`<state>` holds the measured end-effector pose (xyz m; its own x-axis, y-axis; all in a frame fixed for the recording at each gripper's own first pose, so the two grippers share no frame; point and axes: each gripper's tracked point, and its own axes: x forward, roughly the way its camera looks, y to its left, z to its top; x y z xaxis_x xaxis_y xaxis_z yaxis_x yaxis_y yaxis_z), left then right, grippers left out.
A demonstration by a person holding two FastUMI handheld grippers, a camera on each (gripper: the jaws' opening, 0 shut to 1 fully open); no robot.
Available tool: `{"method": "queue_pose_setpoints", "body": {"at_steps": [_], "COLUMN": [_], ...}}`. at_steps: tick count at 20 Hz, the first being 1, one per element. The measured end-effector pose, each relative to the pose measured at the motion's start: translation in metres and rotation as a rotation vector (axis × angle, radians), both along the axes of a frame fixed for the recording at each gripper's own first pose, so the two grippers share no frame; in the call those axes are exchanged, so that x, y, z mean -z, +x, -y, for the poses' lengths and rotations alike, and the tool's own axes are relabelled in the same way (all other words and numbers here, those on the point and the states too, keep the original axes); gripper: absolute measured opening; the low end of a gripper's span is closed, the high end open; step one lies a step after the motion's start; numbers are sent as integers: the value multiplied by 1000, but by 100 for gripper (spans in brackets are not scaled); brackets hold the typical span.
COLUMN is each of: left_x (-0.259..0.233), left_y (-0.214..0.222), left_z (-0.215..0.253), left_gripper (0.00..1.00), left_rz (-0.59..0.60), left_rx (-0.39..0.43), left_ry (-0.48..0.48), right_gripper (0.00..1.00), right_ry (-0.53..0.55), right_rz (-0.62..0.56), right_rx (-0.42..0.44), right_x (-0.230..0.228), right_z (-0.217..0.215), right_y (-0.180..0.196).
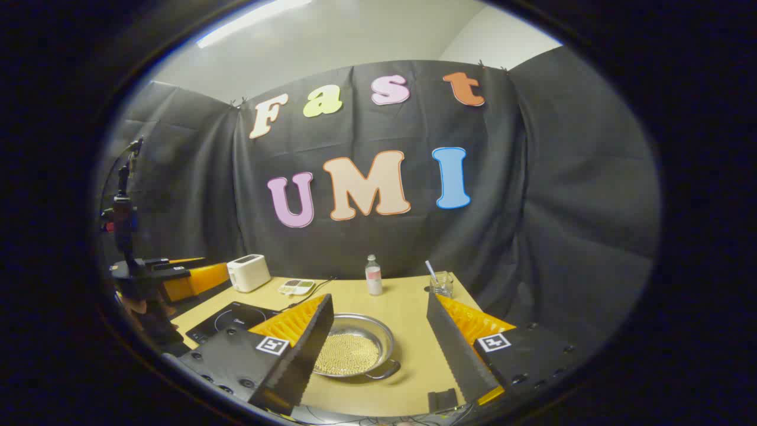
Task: First push the handle of the pot to place it horizontally, then grasp the pot with both hands and set it on the induction cooktop.
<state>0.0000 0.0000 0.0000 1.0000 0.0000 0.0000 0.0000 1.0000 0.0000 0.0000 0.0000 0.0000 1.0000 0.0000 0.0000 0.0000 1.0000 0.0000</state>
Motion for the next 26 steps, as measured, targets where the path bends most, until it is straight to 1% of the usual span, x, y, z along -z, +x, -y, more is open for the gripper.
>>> {"method": "queue_pose_setpoints", "body": {"at_steps": [2,3,4,7,11,12,15,16,17,18,19,20,22,24,25,26], "left_x": [-2,0,0,0,-4,-6,-2,-4,-3,-3,-1,1,0,2,3,3], "left_y": [-1,-2,-2,-2,2,3,9,13,15,18,20,21,24,25,25,26], "left_z": [0,0,-1,-4,-8,-10,-13,-13,-16,-15,-13,-12,-8,-5,-4,-3], "left_gripper": [96,98,97,96,97,96,97,96,96,99,97,96,98,96,98,97], "left_rz": [4,3,2,-1,8,11,-3,-3,-3,-2,-10,-13,-19,-24,-26,-27], "left_rx": [6,13,20,47,87,87,83,75,60,52,46,40,36,37,33,33], "left_ry": [-1,-1,1,9,-3,-4,-10,-14,-20,-28,-31,-33,-28,-24,-22,-22], "right_gripper": [94,99,93,93,93,93,94,99,96,100,100,97,97,97,97,97], "right_ry": [4,5,8,9,-63,-72,-73,-75,-72,-70,-68,-60,-48,-37,-36,-35], "right_rz": [-4,-6,-8,-5,4,5,-10,-18,-35,-46,-50,-56,-63,-72,-76,-81], "right_rx": [7,15,25,57,94,89,60,54,45,29,21,12,2,-3,-3,-5], "right_x": [1,3,4,4,3,3,8,9,14,17,17,19,20,24,25,27], "right_z": [0,0,0,-3,-10,-15,-26,-26,-24,-25,-24,-22,-19,-15,-14,-12], "right_y": [0,1,0,-3,-9,-9,-6,-2,2,5,7,10,14,17,19,20]}}
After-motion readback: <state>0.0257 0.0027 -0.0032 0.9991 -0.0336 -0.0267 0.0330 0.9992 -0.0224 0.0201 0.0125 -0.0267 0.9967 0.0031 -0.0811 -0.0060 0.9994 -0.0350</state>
